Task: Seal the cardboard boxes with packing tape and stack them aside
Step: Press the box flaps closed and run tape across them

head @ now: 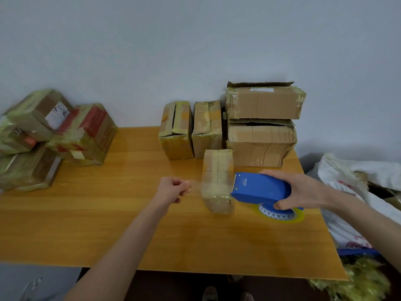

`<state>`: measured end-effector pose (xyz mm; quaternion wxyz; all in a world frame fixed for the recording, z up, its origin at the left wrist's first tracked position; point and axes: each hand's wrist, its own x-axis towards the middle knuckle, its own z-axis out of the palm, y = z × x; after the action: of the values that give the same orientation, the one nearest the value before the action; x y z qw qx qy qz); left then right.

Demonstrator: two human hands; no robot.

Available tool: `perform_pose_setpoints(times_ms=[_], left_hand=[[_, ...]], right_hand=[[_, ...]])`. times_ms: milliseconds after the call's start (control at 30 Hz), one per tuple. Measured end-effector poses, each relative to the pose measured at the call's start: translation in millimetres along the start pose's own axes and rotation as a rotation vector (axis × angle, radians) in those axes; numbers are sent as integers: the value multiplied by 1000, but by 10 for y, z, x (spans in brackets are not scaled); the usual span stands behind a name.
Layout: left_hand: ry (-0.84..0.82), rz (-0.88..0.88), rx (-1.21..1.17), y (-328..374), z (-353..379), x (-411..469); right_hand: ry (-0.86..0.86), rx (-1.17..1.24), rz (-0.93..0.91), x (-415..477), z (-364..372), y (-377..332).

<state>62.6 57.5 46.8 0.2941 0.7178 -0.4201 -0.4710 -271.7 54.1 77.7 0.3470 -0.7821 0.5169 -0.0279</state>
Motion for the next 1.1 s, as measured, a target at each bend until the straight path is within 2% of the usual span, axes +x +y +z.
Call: perform_pose_setpoints(times_ms=[400, 667, 833, 933, 1000, 1100], left_hand=[[39, -39, 13, -262, 285, 69], [27, -61, 27, -431, 386, 181], [12, -35, 216, -484, 362, 265], [-64, -100, 540, -548, 211, 341], [38, -97, 676, -627, 105, 350], [178, 107, 578, -665, 156, 224]], right_hand=[[6, -78, 78, 106, 206, 197], [-74, -159, 109, 250, 338, 205], [-115, -122, 134, 339, 441, 172], [-101, -100, 159, 354, 438, 193], [-91, -92, 175, 332, 427, 216], [-98, -51, 170, 344, 452, 233]])
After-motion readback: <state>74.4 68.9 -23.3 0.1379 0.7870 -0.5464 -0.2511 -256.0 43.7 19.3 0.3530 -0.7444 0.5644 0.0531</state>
